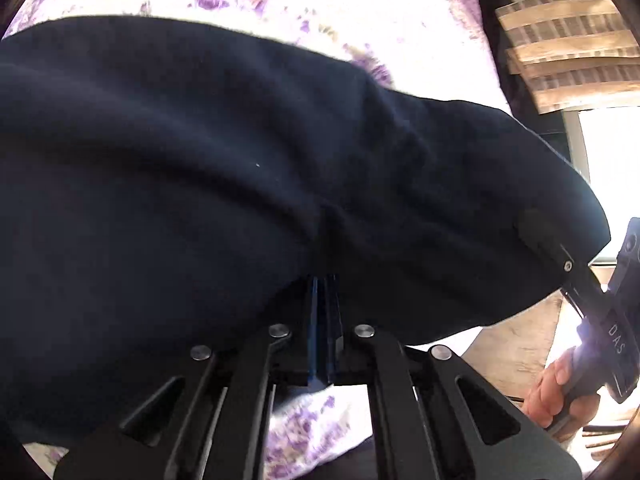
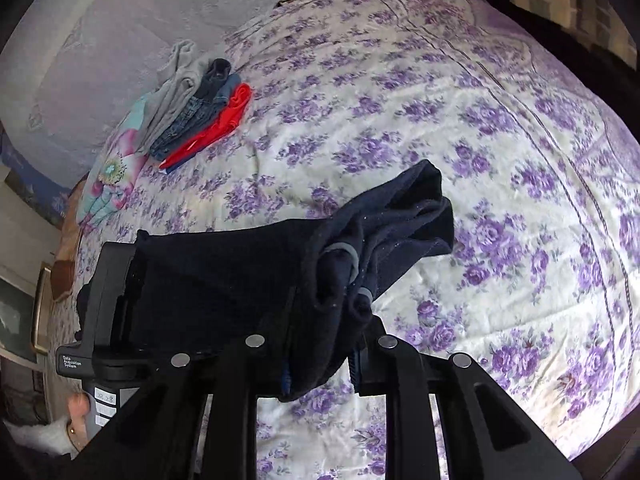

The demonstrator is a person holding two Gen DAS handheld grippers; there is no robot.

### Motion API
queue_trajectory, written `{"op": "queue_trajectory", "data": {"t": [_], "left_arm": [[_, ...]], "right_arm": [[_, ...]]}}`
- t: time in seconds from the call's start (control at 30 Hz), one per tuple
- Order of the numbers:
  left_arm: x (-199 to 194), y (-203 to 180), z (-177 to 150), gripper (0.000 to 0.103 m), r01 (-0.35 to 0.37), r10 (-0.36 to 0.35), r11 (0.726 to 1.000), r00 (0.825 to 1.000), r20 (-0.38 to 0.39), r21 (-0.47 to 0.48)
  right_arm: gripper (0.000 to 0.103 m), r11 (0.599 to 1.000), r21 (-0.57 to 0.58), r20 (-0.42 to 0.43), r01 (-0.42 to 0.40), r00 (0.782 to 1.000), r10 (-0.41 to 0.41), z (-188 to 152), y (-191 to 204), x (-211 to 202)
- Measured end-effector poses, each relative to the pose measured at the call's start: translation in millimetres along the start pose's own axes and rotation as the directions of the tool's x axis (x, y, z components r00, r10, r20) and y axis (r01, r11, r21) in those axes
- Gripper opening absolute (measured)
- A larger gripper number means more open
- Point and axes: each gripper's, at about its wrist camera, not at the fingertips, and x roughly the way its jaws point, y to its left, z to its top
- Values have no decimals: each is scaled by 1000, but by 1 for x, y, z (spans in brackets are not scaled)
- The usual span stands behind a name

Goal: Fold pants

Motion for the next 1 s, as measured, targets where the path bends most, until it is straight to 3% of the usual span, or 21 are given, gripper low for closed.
{"op": "queue_trajectory", "data": {"t": [0.13, 0.23, 0.33, 0.47, 0.53, 0.57, 0.63, 0.67, 0.7, 0.73, 0.8, 0.9, 0.93, 1.0], "left_arm": [[-28, 5, -23, 4, 17, -18, 1000, 999, 37, 18], [-65, 42, -35, 4, -6, 17, 997, 990, 140, -80], [-109, 101, -50, 4, -50, 114, 967, 961, 252, -249], [-148, 182, -72, 4, -140, 279, 887, 922, 267, -440], [-146, 213, -79, 0, -135, 286, 864, 925, 252, -484], [-144, 225, -83, 2, -70, 233, 870, 931, 281, -489], [-143, 236, -90, 2, 42, 156, 864, 925, 346, -502], [-143, 236, -91, 2, 56, 149, 863, 922, 359, -502], [-142, 234, -92, 2, 56, 151, 865, 919, 365, -498], [-141, 230, -92, 2, 49, 157, 868, 916, 369, -493], [-137, 223, -89, 2, 26, 173, 876, 916, 362, -482], [-152, 226, -84, 1, -42, 208, 884, 927, 311, -466], [-162, 233, -84, 1, -79, 232, 889, 927, 295, -450], [-172, 217, -83, 2, -117, 252, 906, 921, 297, -407]], "right_arm": [[21, 991, -126, 6, -56, 998, 57, 15, 39, -14], [21, 953, -294, -16, -75, 997, 74, 22, 84, -10], [21, 869, -479, -61, -125, 992, 109, 19, 143, 4], [21, 729, -646, -176, -224, 974, 143, -4, 220, 50], [21, 685, -679, -257, -263, 960, 114, -25, 247, 91], [21, 672, -694, -296, -259, 953, 62, -40, 255, 119], [21, 675, -695, -370, -247, 928, -41, -66, 258, 166], [25, 676, -700, -345, -231, 938, -37, -73, 258, 170], [33, 666, -709, -330, -230, 944, -25, -75, 261, 165], [47, 663, -707, -357, -248, 933, -32, -74, 266, 162], [48, 681, -674, -418, -286, 908, -33, -69, 270, 152], [50, 735, -550, -496, -396, 863, 94, -43, 266, 114], [52, 744, -524, -488, -414, 862, 135, -32, 263, 101], [48, 769, -517, -420, -376, 894, 155, -11, 252, 83]]}}
